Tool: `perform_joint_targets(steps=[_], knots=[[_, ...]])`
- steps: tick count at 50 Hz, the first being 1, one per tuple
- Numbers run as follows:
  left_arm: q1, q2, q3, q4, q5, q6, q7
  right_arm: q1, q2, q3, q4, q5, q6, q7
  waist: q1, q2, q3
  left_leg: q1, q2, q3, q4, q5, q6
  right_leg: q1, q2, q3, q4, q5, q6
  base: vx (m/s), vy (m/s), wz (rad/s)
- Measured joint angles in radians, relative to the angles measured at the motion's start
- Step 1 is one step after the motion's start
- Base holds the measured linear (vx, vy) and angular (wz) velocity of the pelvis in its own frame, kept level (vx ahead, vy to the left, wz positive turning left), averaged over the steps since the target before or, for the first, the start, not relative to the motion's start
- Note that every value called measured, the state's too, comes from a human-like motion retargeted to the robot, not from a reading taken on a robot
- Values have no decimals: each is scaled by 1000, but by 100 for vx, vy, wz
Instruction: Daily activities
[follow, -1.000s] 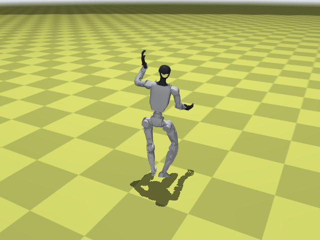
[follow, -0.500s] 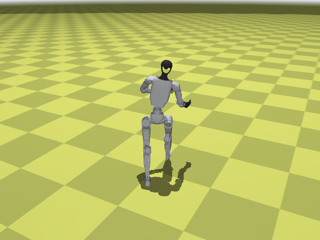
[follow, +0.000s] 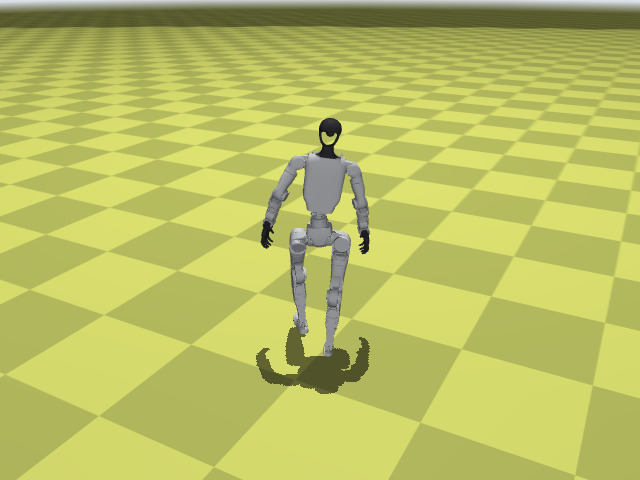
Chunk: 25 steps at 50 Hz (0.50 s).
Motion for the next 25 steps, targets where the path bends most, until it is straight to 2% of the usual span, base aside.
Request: perform_joint_targets(steps=[2, 5, 10, 12, 15, 17, 21, 25], knots=[[42, 1, 33, -2, -12, 0, -7, -5, 4, -2, -6, -5, 4, 6, 12, -14, -17, 1, -54, -3, -223, 50, -27, 35, -12, 7, -25, -6, 10, 60, 12, 1], [92, -2, 67, -1, -25, 1, -14, -10, 15, -2, -17, -13, 8, 13, 30, -19, -47, -20, -76, -26, -352, 81, -44, 66, -12, 24, -8, -25, 15, 61, 14, 0], [132, -13, 84, 16, -43, 10, -15, -5, 59, 11, -37, -8, 7, 15, 37, -73, -99, -5, -110, -40, -281, 157, -3, 74, -59, 52, 152, -32, 52, 62, 15, 7], [116, -14, 82, 34, -55, 21, -23, -13, 80, 18, -47, 4, 12, 26, 36, -116, -100, 25, -140, -28, -233, 154, 25, 22, -95, 61, 359, -35, 93, 60, 15, 14], [86, -27, 66, 45, -59, 33, -31, -18, 104, 35, -75, 11, 16, 49, 9, -184, -104, 66, -212, -20, -194, 117, 74, -103, -160, 67, 719, 25, 162, 55, 13, 35], [54, -30, 56, 35, -59, 36, -30, -25, 110, 45, -102, 13, 19, 60, -15, -221, -108, 88, -256, -19, -192, 97, 100, -201, -206, 64, 928, 61, 182, 54, 11, 43], [-23, -21, 49, -18, -60, 33, 5, -42, 100, 57, -153, 11, 15, 51, -65, -251, -115, 151, -310, -37, -226, 69, 118, -384, -292, 34, 1165, 13, 145, 55, 8, 43], [-99, 9, 73, -126, -81, 17, 58, -58, 56, 35, -187, 4, 5, 9, -109, -237, -106, 250, -335, -76, -318, 64, 103, -537, -355, -6, 1142, -90, 90, 54, 2, 44]])
